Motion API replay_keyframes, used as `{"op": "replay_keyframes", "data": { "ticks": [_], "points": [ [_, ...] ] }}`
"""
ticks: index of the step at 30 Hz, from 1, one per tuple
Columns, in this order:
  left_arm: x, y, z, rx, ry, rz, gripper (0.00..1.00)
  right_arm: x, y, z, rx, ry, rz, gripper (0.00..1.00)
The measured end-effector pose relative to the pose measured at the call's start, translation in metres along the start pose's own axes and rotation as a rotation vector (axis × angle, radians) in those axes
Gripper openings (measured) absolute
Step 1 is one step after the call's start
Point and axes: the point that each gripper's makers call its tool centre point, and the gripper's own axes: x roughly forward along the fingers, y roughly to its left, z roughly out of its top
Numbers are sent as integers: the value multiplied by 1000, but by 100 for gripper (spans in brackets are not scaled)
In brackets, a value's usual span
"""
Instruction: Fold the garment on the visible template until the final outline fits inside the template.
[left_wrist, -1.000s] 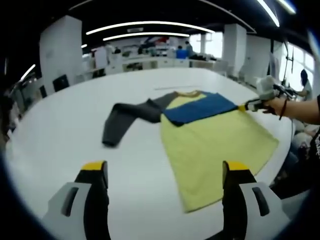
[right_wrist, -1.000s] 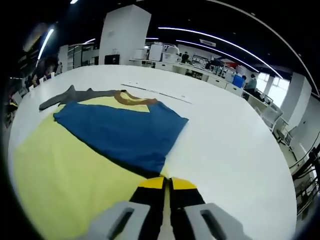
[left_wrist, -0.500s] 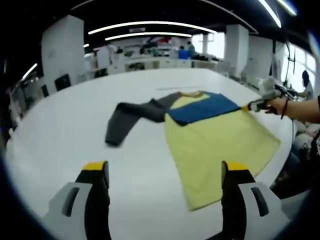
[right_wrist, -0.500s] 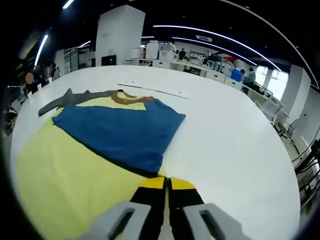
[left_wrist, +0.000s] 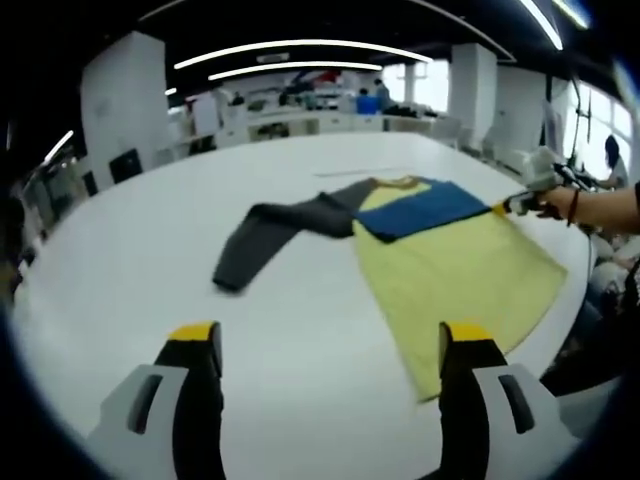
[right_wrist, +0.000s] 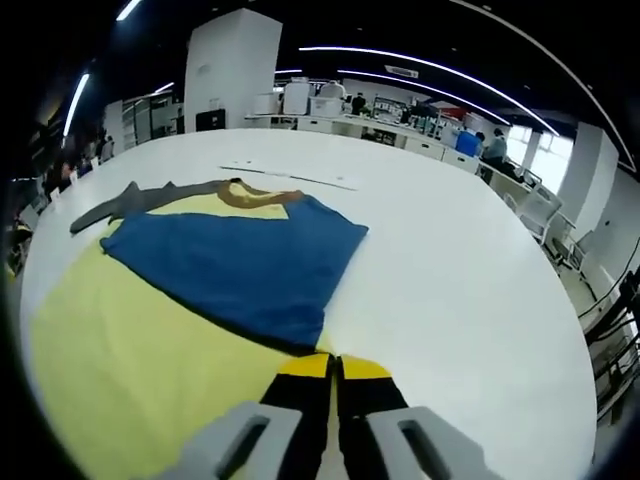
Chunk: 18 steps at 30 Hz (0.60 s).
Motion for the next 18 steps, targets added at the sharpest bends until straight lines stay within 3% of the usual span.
{"op": "replay_keyframes", "data": {
  "ticks": [7,18],
  "points": [
    [2,2,-1,0,7,7,84,-2,-19,-5,-4,14,-8,0],
    [3,3,-6,-4,25,6,83,-2,-29,-7,-15,23,-17,0]
  ]
}}
